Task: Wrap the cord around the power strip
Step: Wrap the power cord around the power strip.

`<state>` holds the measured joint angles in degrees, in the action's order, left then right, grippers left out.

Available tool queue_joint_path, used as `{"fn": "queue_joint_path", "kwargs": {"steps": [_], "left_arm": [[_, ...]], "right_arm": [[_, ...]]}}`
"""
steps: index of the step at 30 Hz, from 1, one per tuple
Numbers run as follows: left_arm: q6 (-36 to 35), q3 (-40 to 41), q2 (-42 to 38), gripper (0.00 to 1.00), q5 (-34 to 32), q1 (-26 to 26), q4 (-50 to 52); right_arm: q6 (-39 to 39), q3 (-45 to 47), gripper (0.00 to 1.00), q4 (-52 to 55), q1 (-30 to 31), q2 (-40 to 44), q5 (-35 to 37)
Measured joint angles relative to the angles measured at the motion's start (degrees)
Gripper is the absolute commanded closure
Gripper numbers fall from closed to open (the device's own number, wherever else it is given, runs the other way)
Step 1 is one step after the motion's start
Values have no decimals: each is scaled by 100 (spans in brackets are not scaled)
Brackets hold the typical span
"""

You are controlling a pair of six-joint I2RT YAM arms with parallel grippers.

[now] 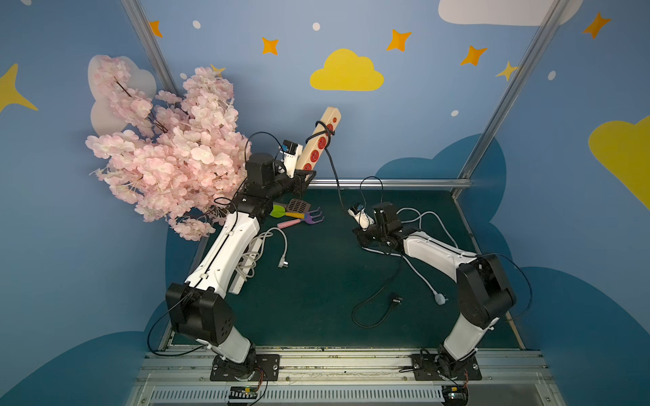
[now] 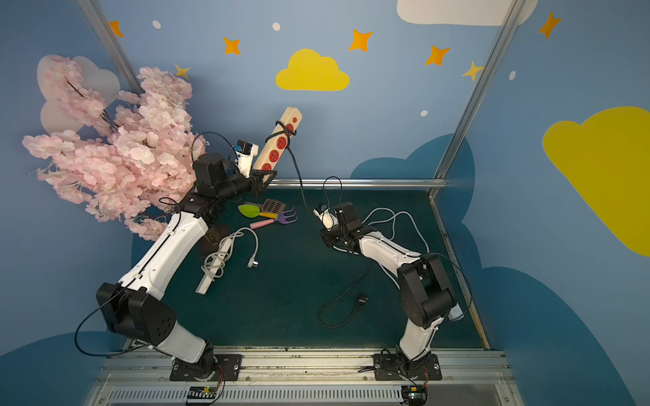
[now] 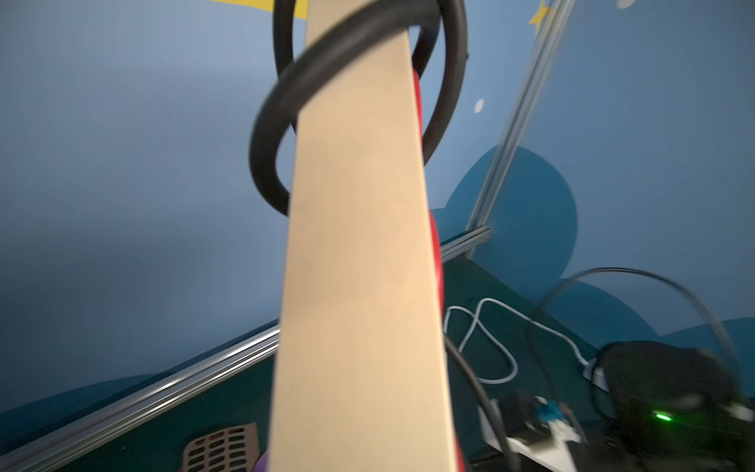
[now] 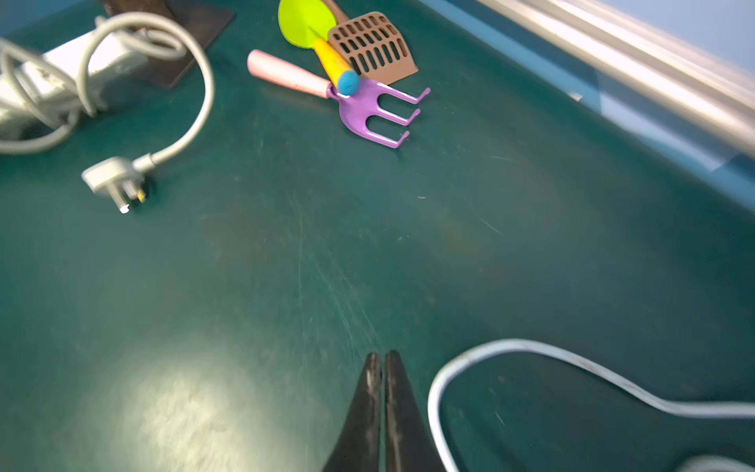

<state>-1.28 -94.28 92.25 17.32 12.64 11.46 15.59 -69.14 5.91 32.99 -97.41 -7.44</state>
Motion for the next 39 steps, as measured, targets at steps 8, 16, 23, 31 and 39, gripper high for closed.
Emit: {"fn": "queue_joint_path", "kwargs": {"steps": [8,16,23,31,39], "left_arm": [[-1543,-516,833,97,-1421,221,1414],[-2608,-214,929,98,-1338,911,2905],[-3080,188,411,98,81,1051,4013],[-3005,282,-87,97,2138,1130,4131],[-1661,1137,-557,97,3311,846,2476]], "right_arm": [[1690,85,100,374,898,1495,1091],[2240,-1493,100,708,173,1320,835],[2387,-3711,100,1530,-789,-247,107],[2264,-5528,100,2551,-1545,-2142,-1226],[920,-5158,84,1928,-1709,-2481,-2638]]}}
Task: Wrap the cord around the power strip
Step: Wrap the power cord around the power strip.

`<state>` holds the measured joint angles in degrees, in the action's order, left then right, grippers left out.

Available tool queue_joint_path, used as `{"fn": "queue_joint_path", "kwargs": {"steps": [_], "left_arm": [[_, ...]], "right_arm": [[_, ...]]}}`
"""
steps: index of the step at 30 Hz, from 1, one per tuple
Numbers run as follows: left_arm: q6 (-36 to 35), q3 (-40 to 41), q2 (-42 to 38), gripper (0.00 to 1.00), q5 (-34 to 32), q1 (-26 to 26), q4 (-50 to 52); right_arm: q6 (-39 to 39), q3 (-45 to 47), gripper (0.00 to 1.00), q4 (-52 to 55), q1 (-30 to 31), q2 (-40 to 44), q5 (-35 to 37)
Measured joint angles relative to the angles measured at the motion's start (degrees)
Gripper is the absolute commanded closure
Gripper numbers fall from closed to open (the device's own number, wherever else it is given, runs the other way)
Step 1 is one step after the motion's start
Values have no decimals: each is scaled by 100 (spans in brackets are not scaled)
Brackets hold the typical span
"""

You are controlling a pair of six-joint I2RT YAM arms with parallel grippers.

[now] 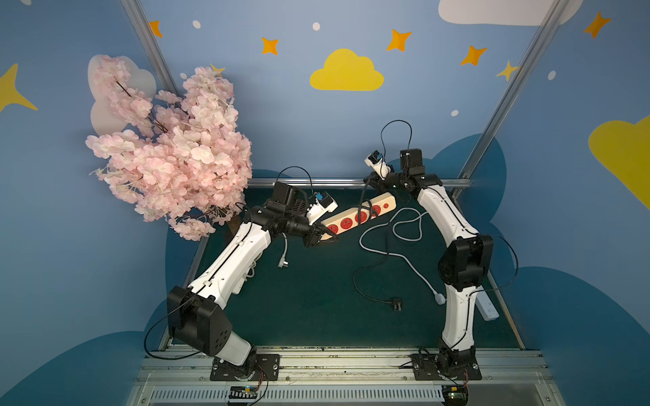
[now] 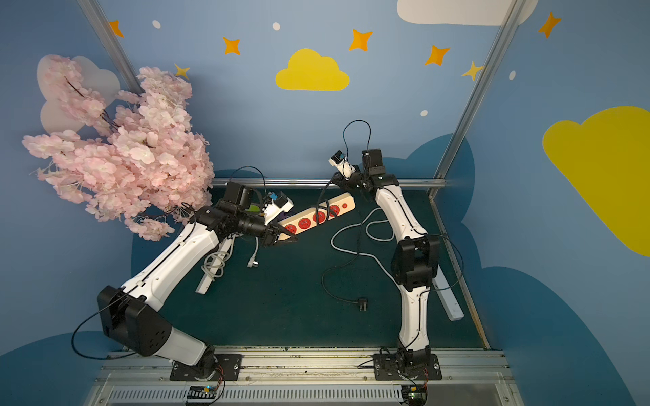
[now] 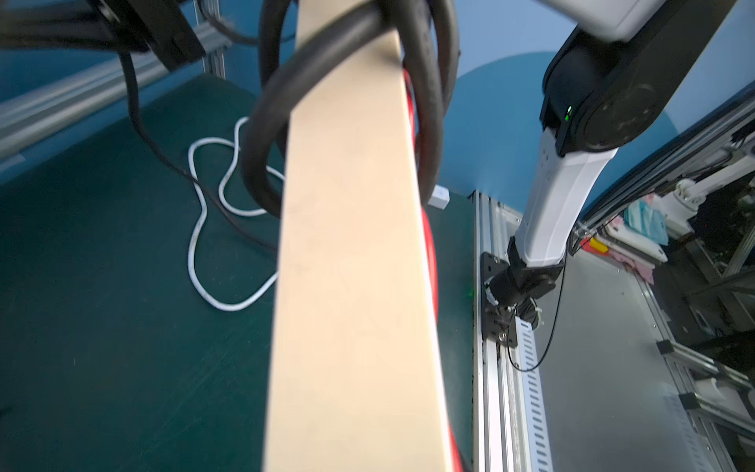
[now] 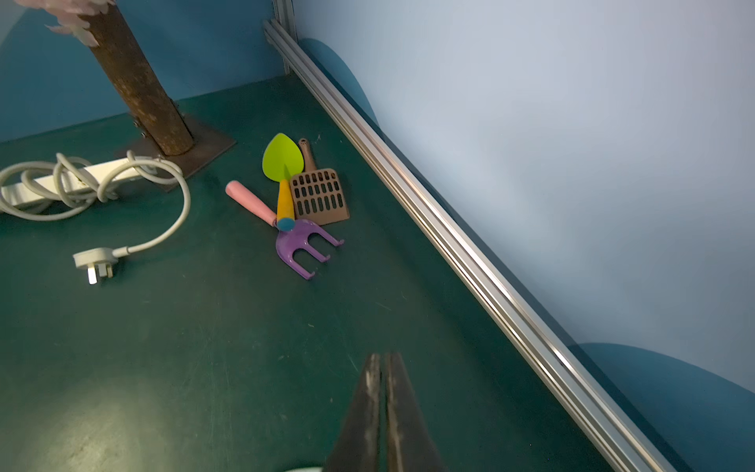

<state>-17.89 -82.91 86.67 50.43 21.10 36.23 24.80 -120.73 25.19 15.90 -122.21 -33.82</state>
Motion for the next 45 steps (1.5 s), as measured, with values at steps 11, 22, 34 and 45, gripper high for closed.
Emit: {"fn": "queue_joint_path", "kwargs": {"steps": [11,22,34,45], "left_arm": [[1331,385,-358,97,177,-166,-2144],[1976,216,-343,97,-614,-352,-2660],[1641,-804,680,97,-2905,-951,-2092],[11,-1084,1325,97,-4933,-470,-702]], "right_arm": [[-1996,1110,59,-2135,118,-570,315],[-3056,1419,94,-3447,623,-1029,852],[-2140,4944,100,-3471,1718,1427,2094],[-31,5628,100,-2168,2747,3821,3694]]}}
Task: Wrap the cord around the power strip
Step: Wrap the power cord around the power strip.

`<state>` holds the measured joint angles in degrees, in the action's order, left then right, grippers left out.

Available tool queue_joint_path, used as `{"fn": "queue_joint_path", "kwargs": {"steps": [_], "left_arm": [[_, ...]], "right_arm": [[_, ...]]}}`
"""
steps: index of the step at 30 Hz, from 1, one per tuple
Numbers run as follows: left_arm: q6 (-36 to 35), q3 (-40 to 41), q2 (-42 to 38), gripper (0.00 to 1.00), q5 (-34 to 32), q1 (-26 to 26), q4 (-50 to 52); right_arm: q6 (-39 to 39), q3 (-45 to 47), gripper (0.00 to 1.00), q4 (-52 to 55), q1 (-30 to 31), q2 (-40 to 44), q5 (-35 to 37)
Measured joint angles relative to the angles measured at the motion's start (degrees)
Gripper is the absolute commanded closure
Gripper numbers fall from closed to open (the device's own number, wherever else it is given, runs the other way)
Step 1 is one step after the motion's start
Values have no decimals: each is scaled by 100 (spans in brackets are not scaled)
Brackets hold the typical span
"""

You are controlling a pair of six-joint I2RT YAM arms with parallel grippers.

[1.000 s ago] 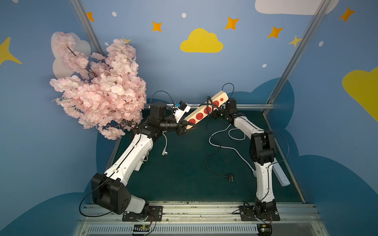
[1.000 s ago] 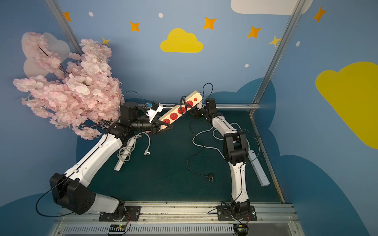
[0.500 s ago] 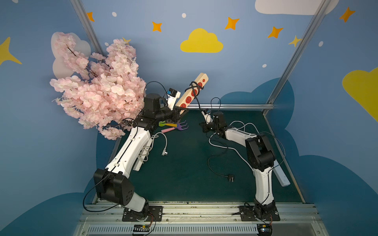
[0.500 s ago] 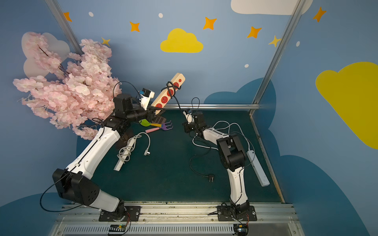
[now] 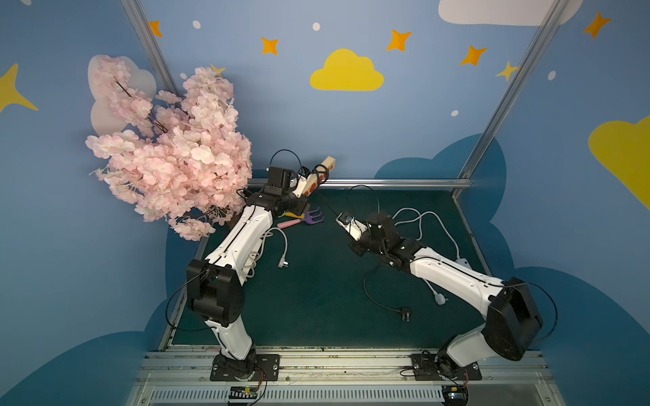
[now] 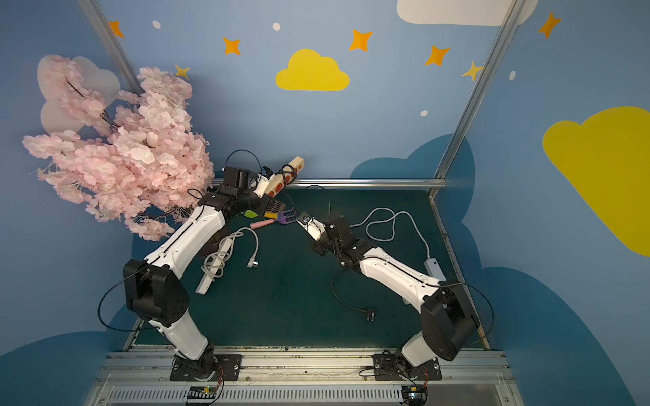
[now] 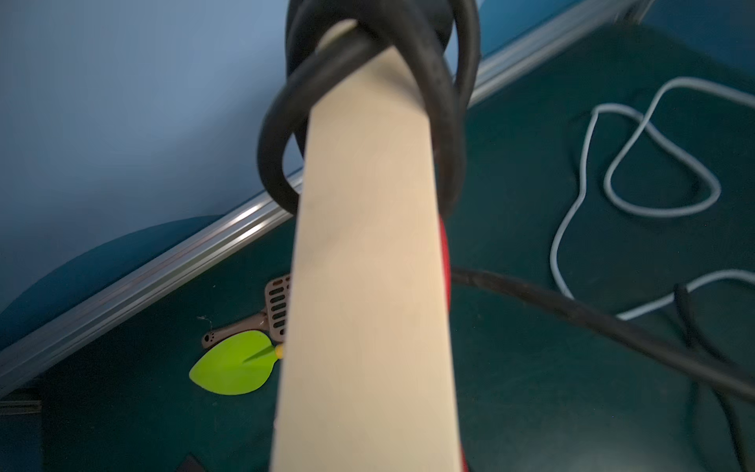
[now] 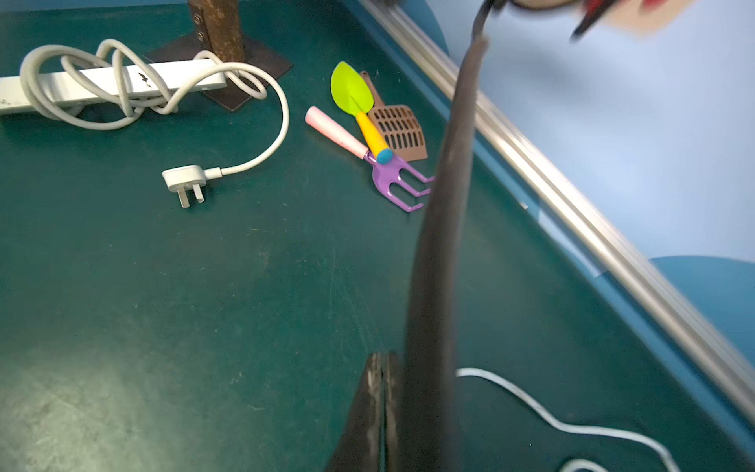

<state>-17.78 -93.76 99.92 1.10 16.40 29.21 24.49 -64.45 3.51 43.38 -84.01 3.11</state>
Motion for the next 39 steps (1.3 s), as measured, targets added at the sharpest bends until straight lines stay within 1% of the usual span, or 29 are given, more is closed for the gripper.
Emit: {"fn": "queue_joint_path", "kwargs": {"steps": [2,4,8,13,16,19,22,23,26,27,29,35,39], "left_arm": [[-282,4,0,97,-243,319,177],[-466,74,-7,97,-380,586,262],[-715,361,-125,98,-173,848,741],[-1088,247,-229,97,645,1099,1801],[-1224,136,-232,97,1351,1241,2323],[-1246,129,-293,97,2118,1290,2509],[-1196,131,-411,97,2741,1220,2514],[-1147,131,-459,97,2903,1182,2459],[-986,136,-511,97,3252,1060,2302],[-953,168,-522,98,3394,1029,2273],[-868,267,-564,97,3613,1010,2179],[-411,603,-1036,97,4201,977,1814],[-7,638,-1362,97,4474,894,1327]], "right_arm": [[302,26,100,-24,-7,291,120],[527,-234,100,160,-107,380,138],[905,-1467,100,651,-588,2,-92],[1248,-2981,100,1386,-1425,-1021,-688],[1408,-3847,100,1963,-1799,-1794,-1108],[1532,-4516,100,2518,-2074,-2500,-1602],[1488,-4981,100,2909,-2341,-3075,-2310],[1432,-5108,99,2992,-2417,-3228,-2583],[1126,-5313,85,2966,-2586,-3504,-3254],[962,-5355,79,2870,-2636,-3571,-3418],[662,-5359,71,2594,-2728,-3654,-3635],[-564,-4872,53,1248,-3025,-3864,-3724],[-1298,-4636,50,490,-3051,-4212,-3654]]}}
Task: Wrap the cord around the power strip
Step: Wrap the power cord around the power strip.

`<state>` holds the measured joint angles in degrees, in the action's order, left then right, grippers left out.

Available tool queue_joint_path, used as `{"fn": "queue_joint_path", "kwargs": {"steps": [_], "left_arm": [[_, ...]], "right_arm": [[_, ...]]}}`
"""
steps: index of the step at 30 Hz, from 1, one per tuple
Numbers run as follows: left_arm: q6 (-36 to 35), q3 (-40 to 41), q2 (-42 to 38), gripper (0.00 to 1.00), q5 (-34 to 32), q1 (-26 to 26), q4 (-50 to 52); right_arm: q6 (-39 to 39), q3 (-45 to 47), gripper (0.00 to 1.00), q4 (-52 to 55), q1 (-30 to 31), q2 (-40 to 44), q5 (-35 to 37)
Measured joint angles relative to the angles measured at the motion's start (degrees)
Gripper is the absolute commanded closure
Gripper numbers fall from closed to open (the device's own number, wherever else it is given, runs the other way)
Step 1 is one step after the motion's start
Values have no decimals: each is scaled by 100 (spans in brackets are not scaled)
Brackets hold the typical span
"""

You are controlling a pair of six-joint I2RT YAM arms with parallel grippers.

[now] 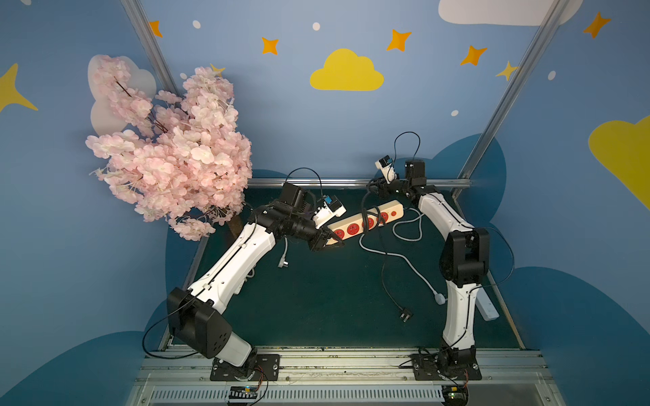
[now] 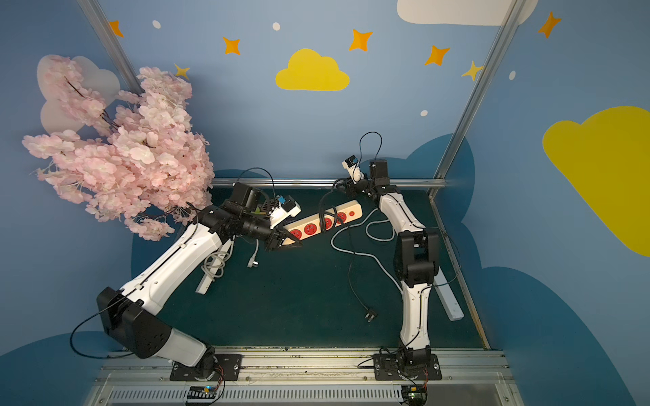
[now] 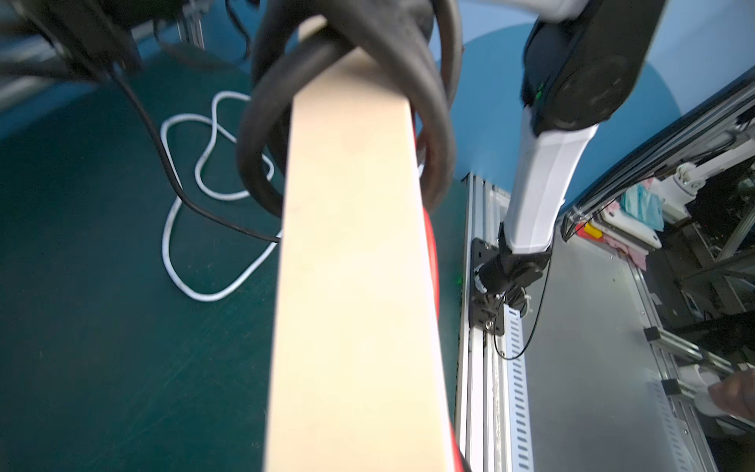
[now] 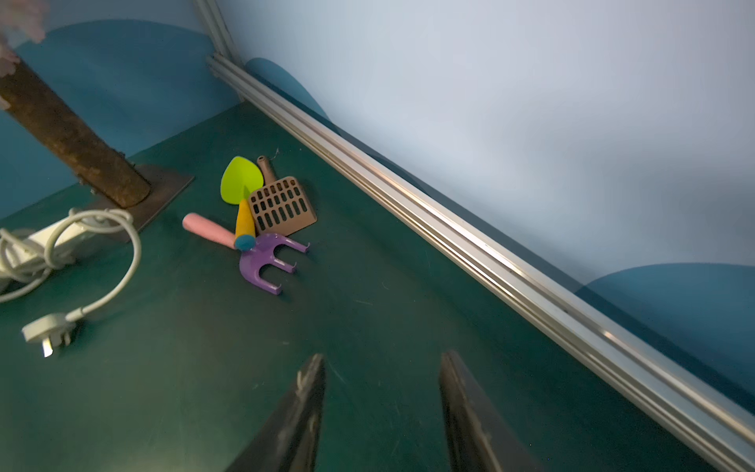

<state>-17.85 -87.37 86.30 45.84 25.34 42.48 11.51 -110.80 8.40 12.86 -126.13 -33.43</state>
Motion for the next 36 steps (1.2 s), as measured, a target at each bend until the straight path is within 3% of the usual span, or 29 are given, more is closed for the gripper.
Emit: {"fn": "queue_joint_path", "kwargs": {"steps": [5,10,14,21,27,32,36], "left_arm": [[498,22,-188,97,66,-157,-564],[1196,236,-262,97,-170,-485,-1401],[1768,162,-188,97,-697,-890,-1937],[2262,-459,481,97,-1891,-1453,-2310],[1694,-1029,1180,98,-3121,-1460,-1683],[614,-1099,1510,98,-4229,-846,-866],[-9,-863,1589,97,-4629,-415,-446]], "right_arm": [[-673,151,50,-555,210,-505,151],[-1088,1058,81,-1088,503,-393,249],[-1145,2249,97,-1342,837,155,562],[-531,3724,100,-1309,1733,1961,1325],[732,4061,100,-592,2546,3292,1917],[1591,3707,100,378,2865,3816,2406],[2131,3051,100,951,2800,3884,2750]]}}
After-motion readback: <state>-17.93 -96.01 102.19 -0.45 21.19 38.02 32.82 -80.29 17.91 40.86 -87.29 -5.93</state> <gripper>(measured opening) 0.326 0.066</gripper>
